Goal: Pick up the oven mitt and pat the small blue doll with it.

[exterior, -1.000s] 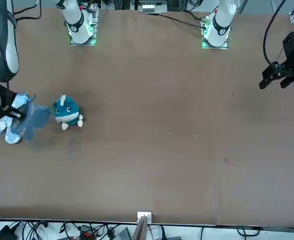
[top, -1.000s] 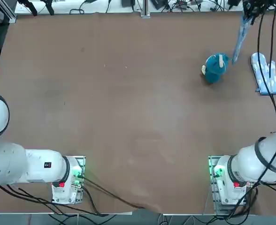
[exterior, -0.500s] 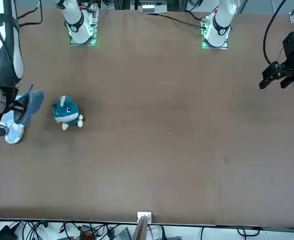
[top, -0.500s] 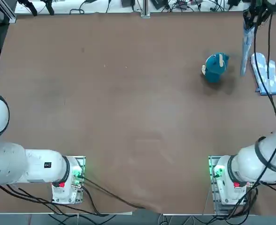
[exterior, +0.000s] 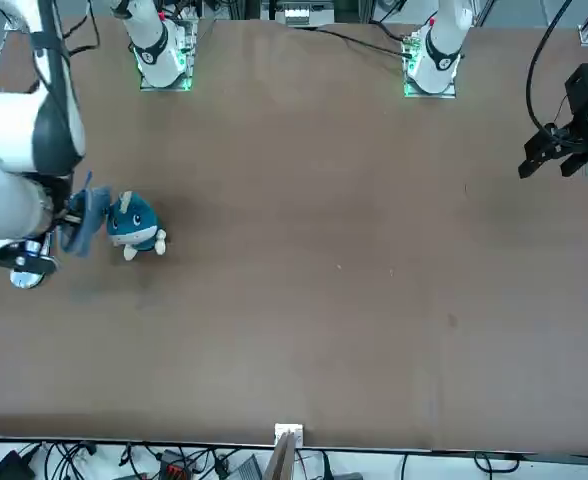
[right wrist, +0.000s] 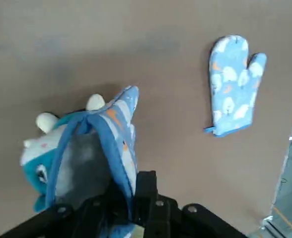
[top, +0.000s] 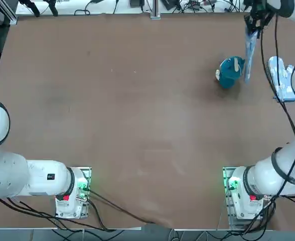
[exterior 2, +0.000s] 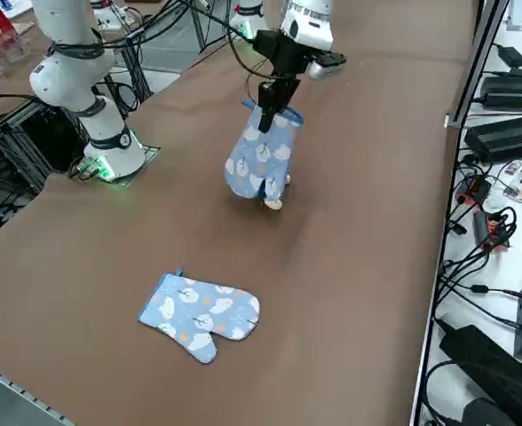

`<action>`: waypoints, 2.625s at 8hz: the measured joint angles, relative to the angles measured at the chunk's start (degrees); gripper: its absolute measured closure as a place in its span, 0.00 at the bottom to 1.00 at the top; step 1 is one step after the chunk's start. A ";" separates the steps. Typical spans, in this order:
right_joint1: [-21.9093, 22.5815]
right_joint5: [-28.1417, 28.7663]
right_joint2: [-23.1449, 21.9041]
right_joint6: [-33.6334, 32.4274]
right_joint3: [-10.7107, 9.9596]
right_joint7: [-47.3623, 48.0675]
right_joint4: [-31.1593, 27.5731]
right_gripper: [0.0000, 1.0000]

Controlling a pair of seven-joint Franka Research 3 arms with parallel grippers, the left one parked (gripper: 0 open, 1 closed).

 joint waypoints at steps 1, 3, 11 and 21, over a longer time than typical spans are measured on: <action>-0.06 0.35 0.18 1.70 -0.24 1.62 0.29 0.96; -1.29 0.36 0.24 5.40 -1.55 2.76 0.93 0.96; -2.42 -0.80 1.72 0.03 -1.65 -0.03 0.45 0.96; -4.84 -10.91 4.50 4.17 -8.32 -11.33 4.00 0.96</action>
